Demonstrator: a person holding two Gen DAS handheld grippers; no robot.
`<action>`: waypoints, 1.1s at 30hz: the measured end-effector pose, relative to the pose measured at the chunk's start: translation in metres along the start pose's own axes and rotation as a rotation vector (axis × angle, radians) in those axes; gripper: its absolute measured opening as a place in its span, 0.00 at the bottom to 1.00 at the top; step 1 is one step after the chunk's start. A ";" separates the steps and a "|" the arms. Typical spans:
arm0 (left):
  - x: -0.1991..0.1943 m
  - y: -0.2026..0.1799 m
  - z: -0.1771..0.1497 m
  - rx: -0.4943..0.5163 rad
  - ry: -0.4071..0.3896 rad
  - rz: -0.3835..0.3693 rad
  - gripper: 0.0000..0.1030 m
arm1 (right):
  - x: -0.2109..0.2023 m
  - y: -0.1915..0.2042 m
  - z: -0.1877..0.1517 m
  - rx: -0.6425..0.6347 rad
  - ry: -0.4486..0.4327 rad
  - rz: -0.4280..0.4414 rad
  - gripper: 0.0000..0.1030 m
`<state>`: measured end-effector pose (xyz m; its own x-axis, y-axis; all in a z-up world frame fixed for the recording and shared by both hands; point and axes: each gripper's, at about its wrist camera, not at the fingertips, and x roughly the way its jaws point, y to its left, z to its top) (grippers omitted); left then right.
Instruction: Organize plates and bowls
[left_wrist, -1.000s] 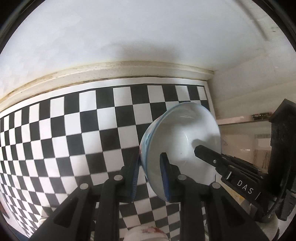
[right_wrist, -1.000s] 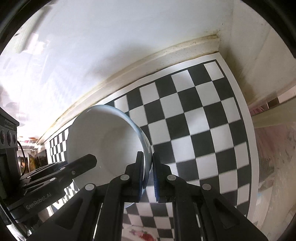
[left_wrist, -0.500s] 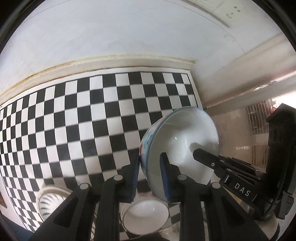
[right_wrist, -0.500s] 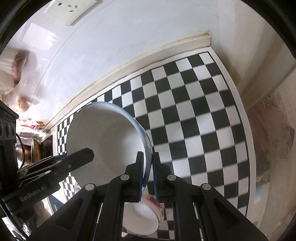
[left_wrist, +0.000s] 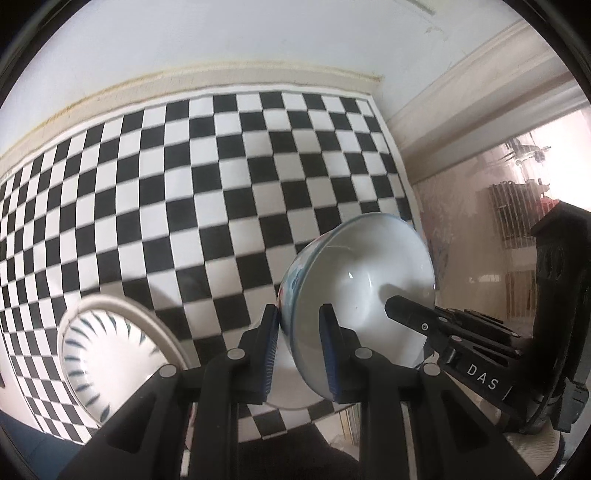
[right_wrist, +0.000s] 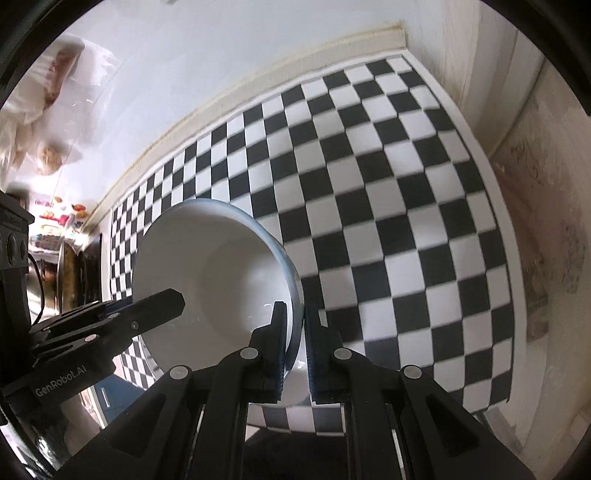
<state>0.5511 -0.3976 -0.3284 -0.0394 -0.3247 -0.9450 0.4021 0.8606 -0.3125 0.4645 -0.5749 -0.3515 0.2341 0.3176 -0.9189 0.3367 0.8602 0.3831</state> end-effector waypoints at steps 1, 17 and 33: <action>0.002 0.001 -0.003 -0.002 0.005 0.003 0.19 | 0.004 0.000 -0.006 0.000 0.008 -0.001 0.10; 0.037 0.015 -0.048 -0.022 0.091 0.060 0.19 | 0.051 -0.005 -0.050 -0.016 0.105 -0.034 0.10; 0.052 0.016 -0.054 -0.014 0.126 0.102 0.19 | 0.064 0.001 -0.048 -0.039 0.142 -0.075 0.10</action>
<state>0.5064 -0.3796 -0.3874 -0.1135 -0.1839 -0.9764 0.3969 0.8925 -0.2143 0.4360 -0.5343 -0.4139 0.0773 0.3030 -0.9498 0.3125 0.8973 0.3117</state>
